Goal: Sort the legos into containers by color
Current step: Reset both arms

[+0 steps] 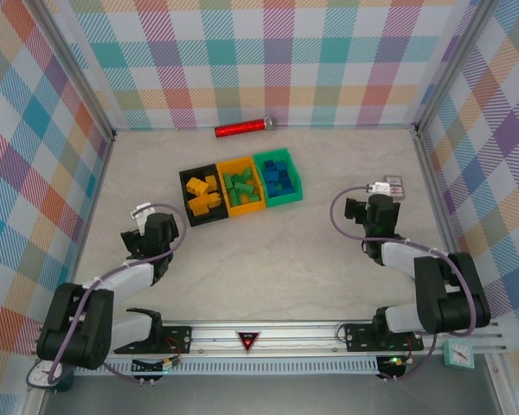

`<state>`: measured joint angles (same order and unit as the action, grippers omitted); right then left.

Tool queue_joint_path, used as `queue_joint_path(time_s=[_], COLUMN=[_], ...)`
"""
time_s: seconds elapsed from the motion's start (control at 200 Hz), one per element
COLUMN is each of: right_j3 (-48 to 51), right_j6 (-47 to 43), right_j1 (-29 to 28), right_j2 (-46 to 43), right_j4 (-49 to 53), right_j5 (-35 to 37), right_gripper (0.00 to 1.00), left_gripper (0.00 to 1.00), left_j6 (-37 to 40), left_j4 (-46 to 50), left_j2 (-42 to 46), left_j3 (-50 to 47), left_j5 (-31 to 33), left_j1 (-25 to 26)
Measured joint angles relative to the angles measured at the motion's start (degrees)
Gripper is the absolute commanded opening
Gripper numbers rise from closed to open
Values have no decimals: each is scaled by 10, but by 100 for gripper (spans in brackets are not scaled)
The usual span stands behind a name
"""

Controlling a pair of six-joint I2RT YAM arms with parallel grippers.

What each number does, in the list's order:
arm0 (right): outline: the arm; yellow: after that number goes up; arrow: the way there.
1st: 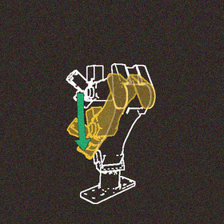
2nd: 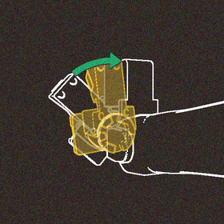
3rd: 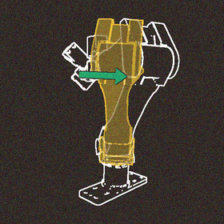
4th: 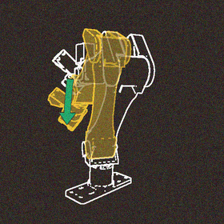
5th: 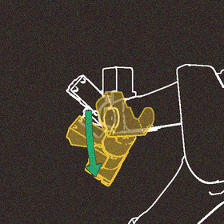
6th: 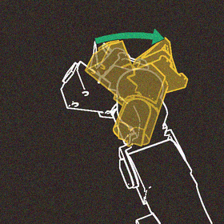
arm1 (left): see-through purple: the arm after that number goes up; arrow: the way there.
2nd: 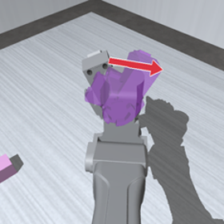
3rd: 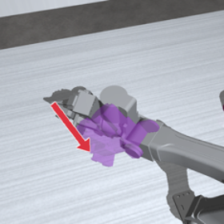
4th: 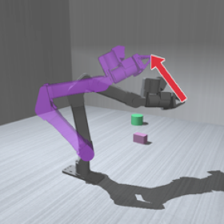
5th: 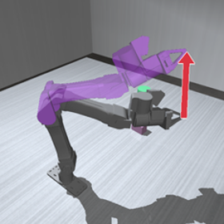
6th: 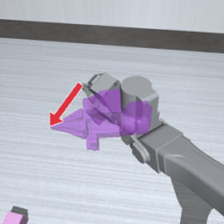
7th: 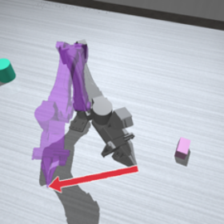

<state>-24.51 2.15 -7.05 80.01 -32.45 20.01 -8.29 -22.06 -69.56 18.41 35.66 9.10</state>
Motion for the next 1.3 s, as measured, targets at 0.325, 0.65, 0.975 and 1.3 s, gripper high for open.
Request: queue_joint_path(time_s=[0.325,0.65,0.975,1.3], right_j3=[24,19,18,18], right_j6=[-31,-28,-28,-28], right_j1=[28,56,56,56], right_j2=[54,75,75,75], right_j4=[-129,-130,-130,-130], right_j5=[-121,-186,-193,-193], right_gripper=[99,99,99,99], left_gripper=[100,100,100,100], left_j6=[81,109,107,107], left_j4=[-177,-329,-284,-275], left_j2=[-79,-208,-208,-208], left_j3=[-2,-9,50,50], left_j5=[-112,-206,-271,-277], left_j1=[-8,-14,-44,-44])
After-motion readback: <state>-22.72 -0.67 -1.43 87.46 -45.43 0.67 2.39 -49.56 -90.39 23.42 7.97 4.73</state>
